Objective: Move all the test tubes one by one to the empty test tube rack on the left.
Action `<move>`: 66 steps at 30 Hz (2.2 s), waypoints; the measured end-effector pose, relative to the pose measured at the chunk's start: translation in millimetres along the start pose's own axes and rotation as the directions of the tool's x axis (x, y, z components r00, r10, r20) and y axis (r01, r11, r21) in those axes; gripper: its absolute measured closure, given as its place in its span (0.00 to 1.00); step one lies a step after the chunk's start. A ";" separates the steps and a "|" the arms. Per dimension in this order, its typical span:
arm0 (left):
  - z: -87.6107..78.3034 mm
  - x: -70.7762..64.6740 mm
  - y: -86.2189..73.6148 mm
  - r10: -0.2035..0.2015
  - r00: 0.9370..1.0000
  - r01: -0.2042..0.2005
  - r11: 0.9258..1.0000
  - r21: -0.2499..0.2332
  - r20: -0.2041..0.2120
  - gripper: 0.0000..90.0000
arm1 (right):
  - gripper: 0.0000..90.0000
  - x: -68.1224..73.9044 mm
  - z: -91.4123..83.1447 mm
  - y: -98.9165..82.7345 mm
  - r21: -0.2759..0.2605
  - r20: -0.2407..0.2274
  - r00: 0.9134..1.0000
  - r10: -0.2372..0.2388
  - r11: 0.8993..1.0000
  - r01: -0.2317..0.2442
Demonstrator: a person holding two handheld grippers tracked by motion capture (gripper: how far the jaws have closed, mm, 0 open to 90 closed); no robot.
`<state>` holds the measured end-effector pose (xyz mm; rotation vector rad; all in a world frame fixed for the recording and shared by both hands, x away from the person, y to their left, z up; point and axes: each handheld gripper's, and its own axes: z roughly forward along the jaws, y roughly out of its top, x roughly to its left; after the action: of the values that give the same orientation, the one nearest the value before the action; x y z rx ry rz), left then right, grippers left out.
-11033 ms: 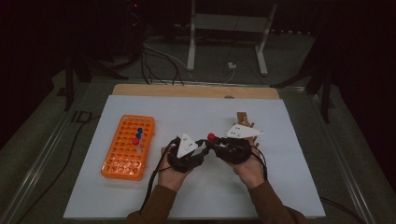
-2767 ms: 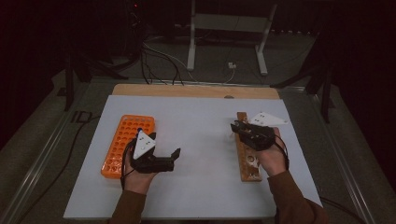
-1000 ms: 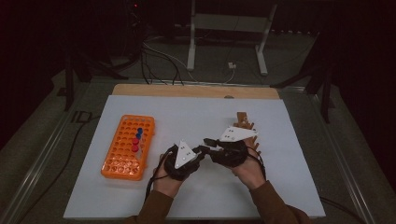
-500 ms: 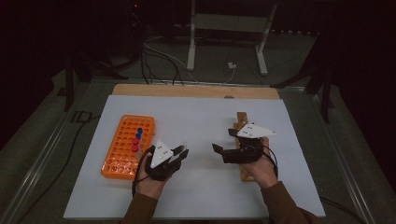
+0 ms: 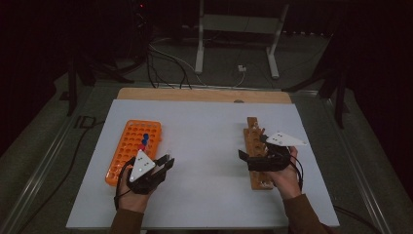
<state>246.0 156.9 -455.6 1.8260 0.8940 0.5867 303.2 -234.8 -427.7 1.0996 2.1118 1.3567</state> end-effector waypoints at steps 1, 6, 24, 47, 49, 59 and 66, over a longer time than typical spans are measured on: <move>-1.8 1.4 -0.9 -0.002 1.000 0.002 1.000 0.000 -0.004 0.84 | 0.02 -0.7 -0.6 -0.9 0.000 0.004 1.000 0.006 1.000 -0.006; -13.2 10.7 -6.8 0.002 0.999 -0.002 1.000 0.001 -0.035 0.84 | 0.01 -3.4 -1.6 -5.1 -0.004 0.001 1.000 0.019 1.000 -0.019; -38.4 33.1 -27.5 0.016 0.990 -0.012 1.000 0.028 -0.141 0.84 | 0.00 -3.8 -3.8 -5.8 -0.009 0.009 1.000 0.022 1.000 -0.022; -25.2 40.6 -44.4 0.051 0.990 -0.023 0.977 0.214 -0.129 0.84 | 0.00 -1.9 -1.6 -6.0 0.001 0.001 1.000 0.011 1.000 -0.011; -24.2 40.3 -45.0 0.047 0.990 -0.017 0.975 0.222 -0.130 0.84 | 0.00 -2.2 -1.8 -5.9 0.001 0.003 1.000 0.010 1.000 -0.010; -27.7 43.7 -45.6 -0.006 0.990 0.038 0.975 0.220 -0.142 0.78 | 0.00 -5.7 -4.5 -3.1 -0.004 0.013 1.000 0.007 1.000 -0.007; -40.0 43.1 -36.0 -0.062 0.990 0.077 0.990 0.114 -0.129 0.59 | 0.00 -14.6 -7.1 2.2 -0.003 0.041 0.999 0.004 1.000 -0.004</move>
<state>232.0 222.3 -472.5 1.8718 1.0935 0.6205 308.2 -249.9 -423.8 1.1208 2.0789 1.3276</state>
